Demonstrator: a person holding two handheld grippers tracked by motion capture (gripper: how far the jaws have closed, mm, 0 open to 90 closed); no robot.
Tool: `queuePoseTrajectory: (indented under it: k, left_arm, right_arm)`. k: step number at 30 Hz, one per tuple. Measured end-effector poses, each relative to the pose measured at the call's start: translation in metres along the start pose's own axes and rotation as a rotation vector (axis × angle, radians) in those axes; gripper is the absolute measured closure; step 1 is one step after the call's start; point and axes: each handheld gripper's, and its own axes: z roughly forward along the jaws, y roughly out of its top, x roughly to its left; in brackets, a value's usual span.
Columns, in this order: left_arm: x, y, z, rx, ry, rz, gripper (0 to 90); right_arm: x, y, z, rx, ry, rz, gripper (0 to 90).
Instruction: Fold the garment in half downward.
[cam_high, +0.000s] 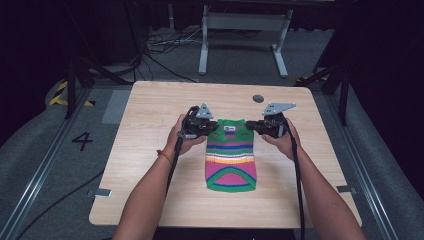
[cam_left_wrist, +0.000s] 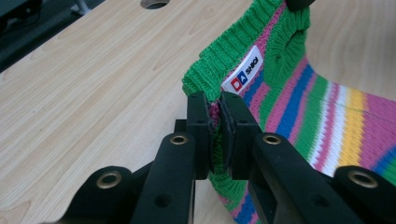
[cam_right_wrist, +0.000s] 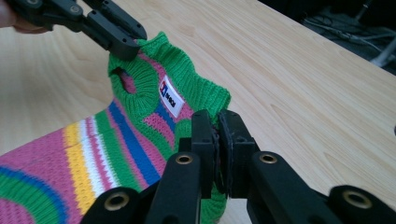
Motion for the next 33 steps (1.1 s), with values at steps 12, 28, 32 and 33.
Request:
queuePoseTrajectory:
  k: [12, 28, 32, 33]
  left_arm:
    - [-0.034, -0.012, -0.026, -0.009, -0.021, 0.114, 82.5]
    - [-0.081, -0.034, -0.028, 0.056, -0.065, 0.276, 81.4]
    - [-0.091, -0.039, -0.028, 0.078, -0.083, 0.295, 80.8]
    - [-0.094, -0.041, -0.027, 0.084, -0.084, 0.301, 80.8]
  right_arm:
    - [0.027, -0.010, -0.026, -0.033, 0.080, -0.062, 85.3]
    - [0.063, -0.046, -0.040, 0.053, 0.202, -0.146, 84.9]
    - [0.070, -0.051, -0.043, 0.059, 0.222, -0.162, 84.8]
    - [0.072, -0.052, -0.043, 0.063, 0.227, -0.165, 84.8]
